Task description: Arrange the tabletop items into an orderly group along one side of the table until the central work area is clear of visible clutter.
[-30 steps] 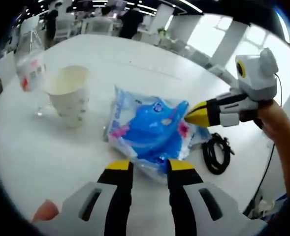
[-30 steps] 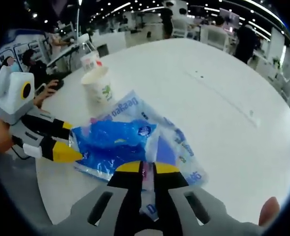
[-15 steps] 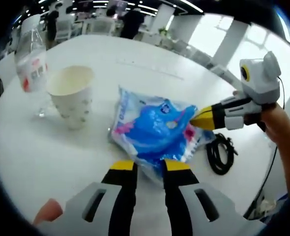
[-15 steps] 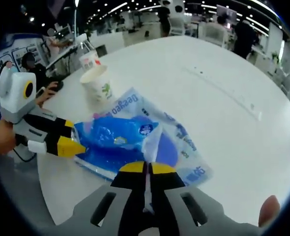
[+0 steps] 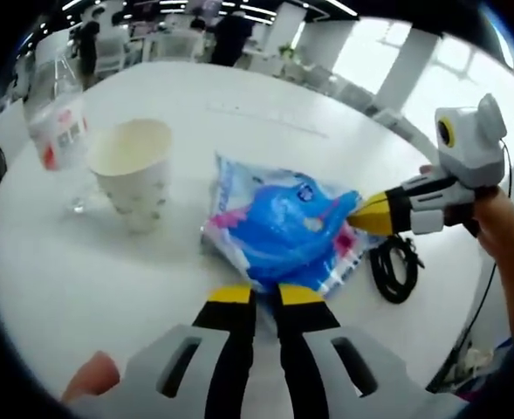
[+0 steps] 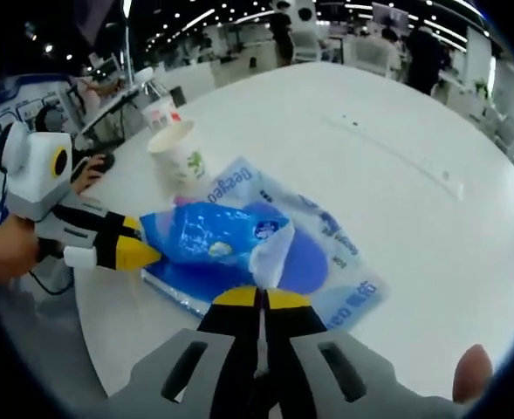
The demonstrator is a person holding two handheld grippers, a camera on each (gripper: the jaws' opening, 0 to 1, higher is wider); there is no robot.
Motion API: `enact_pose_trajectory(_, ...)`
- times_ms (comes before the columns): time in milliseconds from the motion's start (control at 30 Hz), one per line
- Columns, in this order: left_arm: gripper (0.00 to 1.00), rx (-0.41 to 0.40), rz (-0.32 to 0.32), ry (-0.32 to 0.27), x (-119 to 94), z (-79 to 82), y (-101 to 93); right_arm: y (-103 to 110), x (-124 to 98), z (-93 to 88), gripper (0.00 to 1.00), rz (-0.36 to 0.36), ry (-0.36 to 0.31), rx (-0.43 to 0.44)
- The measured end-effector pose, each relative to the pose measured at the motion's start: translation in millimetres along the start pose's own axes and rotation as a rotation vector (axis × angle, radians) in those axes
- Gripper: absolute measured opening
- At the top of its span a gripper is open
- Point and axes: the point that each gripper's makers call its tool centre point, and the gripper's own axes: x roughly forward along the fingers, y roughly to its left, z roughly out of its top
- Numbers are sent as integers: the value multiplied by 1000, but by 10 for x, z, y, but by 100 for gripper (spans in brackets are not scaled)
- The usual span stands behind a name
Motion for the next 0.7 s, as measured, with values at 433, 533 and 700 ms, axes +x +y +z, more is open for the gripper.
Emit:
enact_pose_trajectory(433,2,75,-34,-17,-90,227,-151,-35,-308,12,1,-40,-60,54)
enact_pose_trajectory(533,2,101,-47,-21,-96,301,-231,-74,-412,14,1,-58,-82,76)
enact_pose_trajectory(700,2,156,-73,-25,-68,449,-439,-200,-650,-17,1,-107,-113,106)
